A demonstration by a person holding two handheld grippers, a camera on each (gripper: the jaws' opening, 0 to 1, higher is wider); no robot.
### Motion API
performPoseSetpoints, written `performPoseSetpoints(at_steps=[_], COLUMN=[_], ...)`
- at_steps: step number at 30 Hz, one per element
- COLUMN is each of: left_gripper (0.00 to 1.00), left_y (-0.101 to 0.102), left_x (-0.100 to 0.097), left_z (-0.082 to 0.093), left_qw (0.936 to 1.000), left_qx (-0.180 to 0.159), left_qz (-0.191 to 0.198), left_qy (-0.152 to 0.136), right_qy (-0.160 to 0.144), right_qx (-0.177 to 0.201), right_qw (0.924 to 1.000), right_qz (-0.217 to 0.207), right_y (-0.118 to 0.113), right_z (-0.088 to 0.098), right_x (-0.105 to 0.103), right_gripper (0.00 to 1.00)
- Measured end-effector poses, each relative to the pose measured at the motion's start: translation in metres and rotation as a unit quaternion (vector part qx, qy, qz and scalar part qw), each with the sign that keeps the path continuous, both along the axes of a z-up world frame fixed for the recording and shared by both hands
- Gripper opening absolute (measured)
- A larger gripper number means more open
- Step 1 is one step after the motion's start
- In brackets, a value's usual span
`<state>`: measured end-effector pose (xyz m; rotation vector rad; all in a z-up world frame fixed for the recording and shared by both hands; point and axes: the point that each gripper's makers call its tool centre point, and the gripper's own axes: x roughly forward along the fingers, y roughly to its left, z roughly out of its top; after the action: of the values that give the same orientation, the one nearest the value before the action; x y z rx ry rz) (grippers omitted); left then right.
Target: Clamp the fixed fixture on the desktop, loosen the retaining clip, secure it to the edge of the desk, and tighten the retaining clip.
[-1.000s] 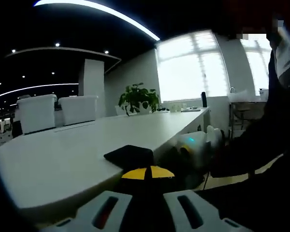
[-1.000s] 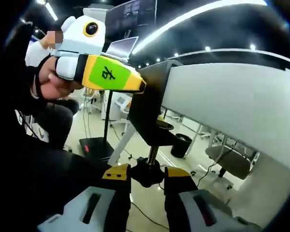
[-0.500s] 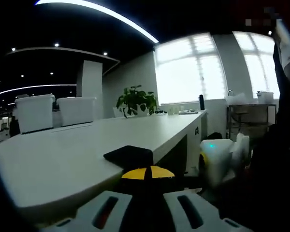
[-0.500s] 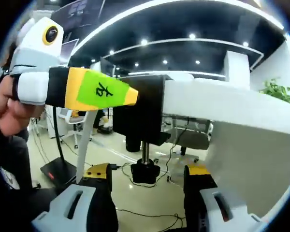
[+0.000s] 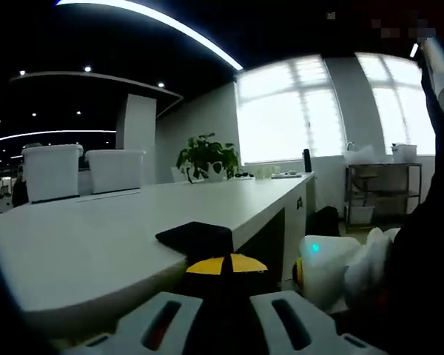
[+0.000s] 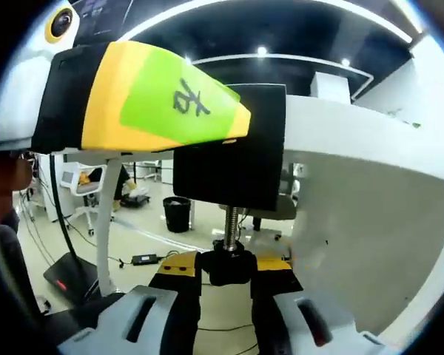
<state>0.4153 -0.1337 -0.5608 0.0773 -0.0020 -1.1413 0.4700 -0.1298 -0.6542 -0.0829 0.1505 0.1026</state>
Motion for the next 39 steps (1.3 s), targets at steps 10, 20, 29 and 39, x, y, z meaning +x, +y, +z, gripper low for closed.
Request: performPoseSetpoints(at_steps=[10,20,29,39], left_gripper=[0.02,0.02,0.02,0.02], left_y=[0.000,0.001,-0.002,-0.004], left_x=[0.000,0.001,0.001,0.000], left_z=[0.000,0.000,-0.004,-0.003], left_qw=[1.0000,1.0000,0.9999,0.9998], left_qx=[0.000,0.000,0.012,0.008], left_qz=[0.008,0.003,-0.005,-0.019], left_qy=[-0.005,0.000,-0.001,0.001], right_qy=[0.011,0.006,-0.014,-0.017], right_qx=[-0.030,-0.032,-0.069,-0.086], right_qw=[0.9826,0.9399,0.9162,0.9471], right_qz=[0.183,0.340,0.395,0.308], right_y=[0.012,0.018,0.021,0.012], right_z=[-0.001,0.001,0.000,0.000], right_x=[0.001,-0.002,-0.006,0.000], right_gripper=[0.22,0.22,0.23,0.28])
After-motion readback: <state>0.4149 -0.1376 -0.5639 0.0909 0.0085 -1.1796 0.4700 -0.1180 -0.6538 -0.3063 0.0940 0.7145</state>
